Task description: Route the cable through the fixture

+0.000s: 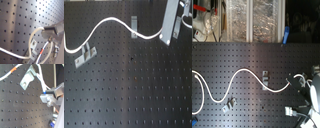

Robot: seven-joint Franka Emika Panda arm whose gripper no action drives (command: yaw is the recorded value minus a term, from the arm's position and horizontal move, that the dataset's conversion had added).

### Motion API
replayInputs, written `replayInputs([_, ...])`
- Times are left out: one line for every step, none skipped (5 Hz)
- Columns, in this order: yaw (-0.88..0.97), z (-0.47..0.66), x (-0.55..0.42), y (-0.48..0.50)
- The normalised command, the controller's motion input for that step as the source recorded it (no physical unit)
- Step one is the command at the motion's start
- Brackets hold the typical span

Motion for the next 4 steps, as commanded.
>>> replayInputs([0.00, -0.01, -0.238, 0.201])
replayInputs([0.00, -0.08, -0.041, 0.260])
replayInputs([0.00, -0.14, -0.111, 0.180])
replayInputs([0.01, 0.00, -0.214, -0.200])
